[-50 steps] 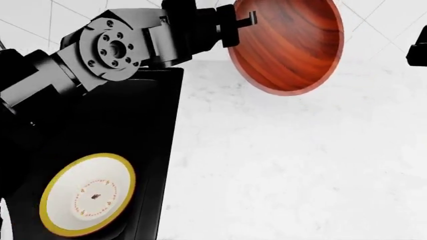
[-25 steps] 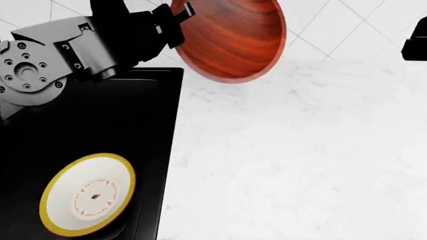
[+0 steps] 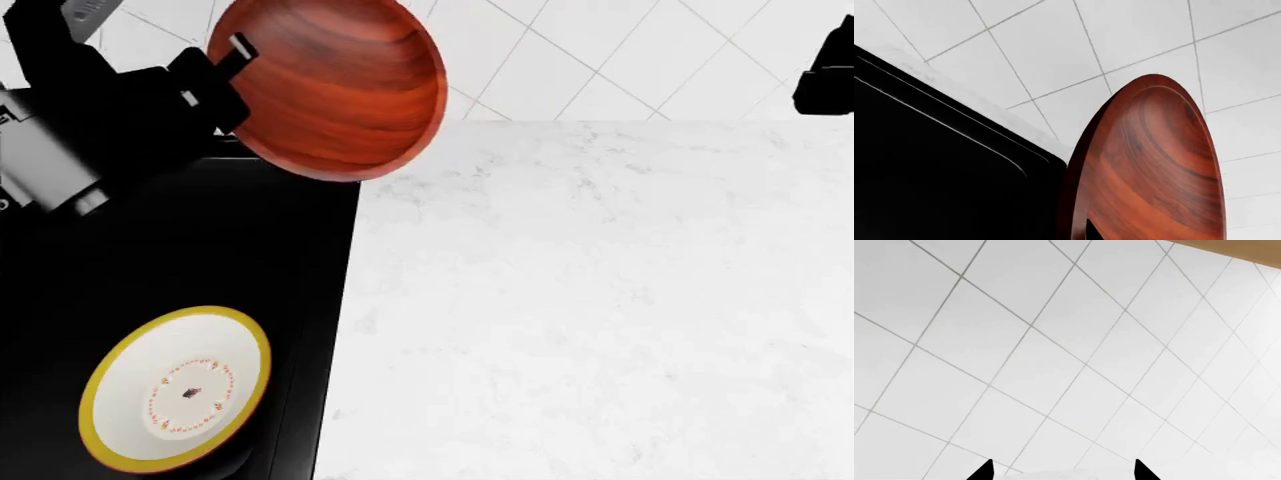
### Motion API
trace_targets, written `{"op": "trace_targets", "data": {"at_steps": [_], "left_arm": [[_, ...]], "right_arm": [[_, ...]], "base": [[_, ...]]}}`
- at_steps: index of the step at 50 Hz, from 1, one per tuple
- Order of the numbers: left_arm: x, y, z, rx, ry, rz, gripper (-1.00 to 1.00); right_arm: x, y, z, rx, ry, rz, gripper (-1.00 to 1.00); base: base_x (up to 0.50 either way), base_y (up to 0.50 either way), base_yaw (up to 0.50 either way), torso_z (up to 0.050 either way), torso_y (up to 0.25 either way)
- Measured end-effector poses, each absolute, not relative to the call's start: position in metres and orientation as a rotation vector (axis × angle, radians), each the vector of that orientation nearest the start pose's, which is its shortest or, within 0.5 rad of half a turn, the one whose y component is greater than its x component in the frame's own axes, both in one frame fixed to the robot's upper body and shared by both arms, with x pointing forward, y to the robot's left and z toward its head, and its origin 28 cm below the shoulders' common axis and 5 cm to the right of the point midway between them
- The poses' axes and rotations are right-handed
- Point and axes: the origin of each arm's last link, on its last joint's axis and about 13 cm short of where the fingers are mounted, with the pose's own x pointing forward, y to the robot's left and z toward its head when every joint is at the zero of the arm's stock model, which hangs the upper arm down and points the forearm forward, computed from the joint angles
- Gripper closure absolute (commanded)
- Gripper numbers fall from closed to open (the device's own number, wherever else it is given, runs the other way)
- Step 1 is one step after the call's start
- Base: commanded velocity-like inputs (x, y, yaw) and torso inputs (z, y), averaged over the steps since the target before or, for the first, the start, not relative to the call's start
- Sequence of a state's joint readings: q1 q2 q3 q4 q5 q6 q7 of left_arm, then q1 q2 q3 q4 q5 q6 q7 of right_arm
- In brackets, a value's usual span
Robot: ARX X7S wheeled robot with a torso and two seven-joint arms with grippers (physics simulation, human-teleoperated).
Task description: Stack the bowls in the sink.
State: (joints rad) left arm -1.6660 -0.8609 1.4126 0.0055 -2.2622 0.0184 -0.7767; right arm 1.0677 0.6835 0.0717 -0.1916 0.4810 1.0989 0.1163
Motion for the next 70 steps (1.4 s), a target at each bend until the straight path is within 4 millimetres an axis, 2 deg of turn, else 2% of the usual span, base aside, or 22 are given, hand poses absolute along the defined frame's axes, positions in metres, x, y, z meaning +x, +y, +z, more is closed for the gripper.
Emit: {"op": "trace_targets", "data": {"at_steps": [19, 36, 55, 70], "left_arm": [[0.277, 0.274, 0.312, -0.668, 0.263, 0.133, 1.00], [0.257, 0.292, 0.294, -0.683, 0.285, 0.219, 1.00], [0.241, 0.312, 0.270, -0.703, 0.307, 0.326, 1.00], [0.237, 0.323, 0.250, -0.707, 0.330, 0.392, 1.00]], "right_arm": [[0.281, -0.252, 0.319, -0.119, -0.185, -0.263, -1.00], [0.283, -0.250, 0.319, -0.115, -0.187, -0.254, -1.00], [0.285, -0.248, 0.317, -0.117, -0.183, -0.248, -1.00], [0.290, -0.245, 0.314, -0.120, -0.175, -0.242, -1.00]], "base": [[0.00, 0.00, 0.00, 0.000, 0.001], [0.00, 0.00, 0.00, 0.000, 0.000], [0.00, 0.00, 0.00, 0.000, 0.001], [0.00, 0.00, 0.00, 0.000, 0.001]]}}
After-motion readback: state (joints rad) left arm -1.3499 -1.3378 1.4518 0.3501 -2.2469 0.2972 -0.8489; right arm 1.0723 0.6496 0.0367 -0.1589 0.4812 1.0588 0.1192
